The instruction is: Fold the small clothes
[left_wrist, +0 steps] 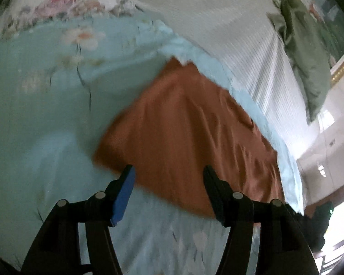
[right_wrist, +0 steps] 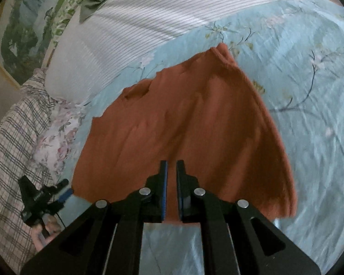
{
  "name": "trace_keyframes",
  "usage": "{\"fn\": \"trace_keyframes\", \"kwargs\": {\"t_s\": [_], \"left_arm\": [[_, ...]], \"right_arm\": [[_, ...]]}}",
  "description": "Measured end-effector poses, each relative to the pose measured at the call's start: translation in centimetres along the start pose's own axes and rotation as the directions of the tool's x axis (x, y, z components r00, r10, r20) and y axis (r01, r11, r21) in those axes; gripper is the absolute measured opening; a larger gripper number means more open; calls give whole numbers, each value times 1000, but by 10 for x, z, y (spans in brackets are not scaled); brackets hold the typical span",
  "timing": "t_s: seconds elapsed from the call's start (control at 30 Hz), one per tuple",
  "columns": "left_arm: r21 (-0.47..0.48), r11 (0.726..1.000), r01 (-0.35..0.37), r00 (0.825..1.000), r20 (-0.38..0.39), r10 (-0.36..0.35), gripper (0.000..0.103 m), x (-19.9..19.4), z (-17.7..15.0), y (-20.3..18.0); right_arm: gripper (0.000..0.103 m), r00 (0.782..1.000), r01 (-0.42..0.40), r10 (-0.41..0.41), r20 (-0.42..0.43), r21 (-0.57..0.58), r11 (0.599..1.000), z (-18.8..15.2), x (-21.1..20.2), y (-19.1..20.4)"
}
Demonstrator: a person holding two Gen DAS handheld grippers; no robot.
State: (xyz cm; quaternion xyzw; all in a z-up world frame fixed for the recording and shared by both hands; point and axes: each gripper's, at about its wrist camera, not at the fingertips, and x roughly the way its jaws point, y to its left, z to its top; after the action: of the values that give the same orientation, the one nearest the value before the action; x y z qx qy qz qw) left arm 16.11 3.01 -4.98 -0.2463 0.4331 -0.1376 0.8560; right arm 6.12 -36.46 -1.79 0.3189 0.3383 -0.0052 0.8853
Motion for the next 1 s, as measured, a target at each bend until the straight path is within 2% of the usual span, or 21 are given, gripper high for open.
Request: {"fn": "trace_keyframes", "kwargs": {"t_s": [0.03,0.1,0.23,0.33,0.5,0.63,0.8,0.87,0.9,1.0], "left_arm": [[-7,1000,13,1000,-11,-13,62,1,-7,0],[-19,999,29,999,-31,-30,63,2,-21,0],[-39,998,51,997,-63,-53,63,14,-36,-1],[-67,996,59,997,-49,-63,63,21,-37,0],[-144,987,75,997,-5,-77,63,37,-17,11],[-209,976,60,998,34,-54,59,47,6,23],[-220,975,28,998,58,-15,40,58,24,27],[-218,975,41,998,54,-30,20,59,28,29],[-215,975,54,997,58,-42,16,57,31,28],[-128,990,57,994,97,-45,8,42,34,10]], "right_arm": [[52,1000,-7,7,-3,3,1000,-3,-1,1],[76,999,-29,29,18,-4,1000,-9,-6,4],[76,999,-47,48,19,-21,999,-20,-11,11],[76,998,-54,54,11,-21,998,-24,-13,11],[76,998,-55,55,-2,-12,998,-29,-14,8],[76,999,-53,53,-6,-5,999,-30,-13,4],[76,998,-61,61,-16,-2,998,-26,-9,-1],[76,998,-67,67,-22,-1,998,-25,-8,-2],[76,998,-66,66,-21,0,998,-26,-8,-1],[76,997,-70,69,-33,-14,997,-23,-7,0]]}}
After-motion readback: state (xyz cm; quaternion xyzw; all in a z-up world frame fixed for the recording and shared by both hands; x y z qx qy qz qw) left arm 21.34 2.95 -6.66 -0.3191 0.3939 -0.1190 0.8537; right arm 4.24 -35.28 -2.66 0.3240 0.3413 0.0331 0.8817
